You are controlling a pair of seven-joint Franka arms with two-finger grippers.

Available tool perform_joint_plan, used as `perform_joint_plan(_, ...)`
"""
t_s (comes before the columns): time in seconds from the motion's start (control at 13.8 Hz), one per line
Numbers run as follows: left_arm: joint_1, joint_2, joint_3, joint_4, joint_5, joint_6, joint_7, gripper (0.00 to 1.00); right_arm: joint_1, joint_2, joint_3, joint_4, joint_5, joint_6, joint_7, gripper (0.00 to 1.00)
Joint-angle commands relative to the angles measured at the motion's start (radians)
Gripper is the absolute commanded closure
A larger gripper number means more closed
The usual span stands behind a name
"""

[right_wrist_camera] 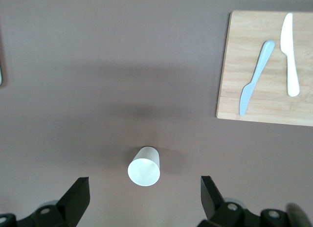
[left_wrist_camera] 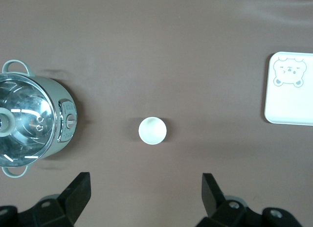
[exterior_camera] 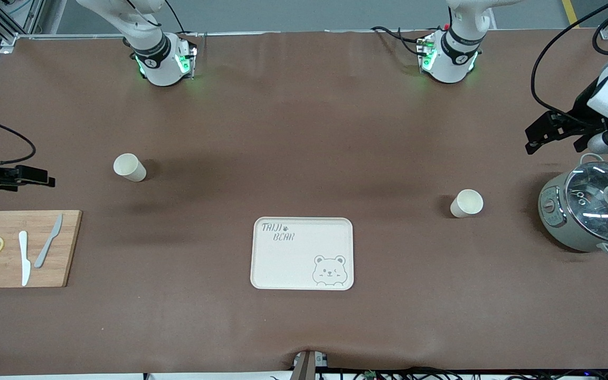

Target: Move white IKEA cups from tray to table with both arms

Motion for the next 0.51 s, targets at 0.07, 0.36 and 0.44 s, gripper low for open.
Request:
perform_joint_plan(0.07, 0.007, -0.005, -0.002, 0.016, 0.003, -0.048, 0.010, 0.00, 0.075, -0.055, -0.002, 0.038, 0.006, -0.079, 0.240, 0.00)
perform_joint_plan(0.36, 0.007, -0.008, -0.002, 0.012, 0.006, -0.057, 0.009, 0.00, 0.138, -0.140, 0.000, 0.036, -0.003, -0.127, 0.369, 0.00)
perform_joint_plan(0.44, 0.007, -0.016, -0.002, 0.009, 0.006, -0.057, -0.005, 0.00, 0.137, -0.158, 0.000, 0.030, -0.003, -0.144, 0.364, 0.00)
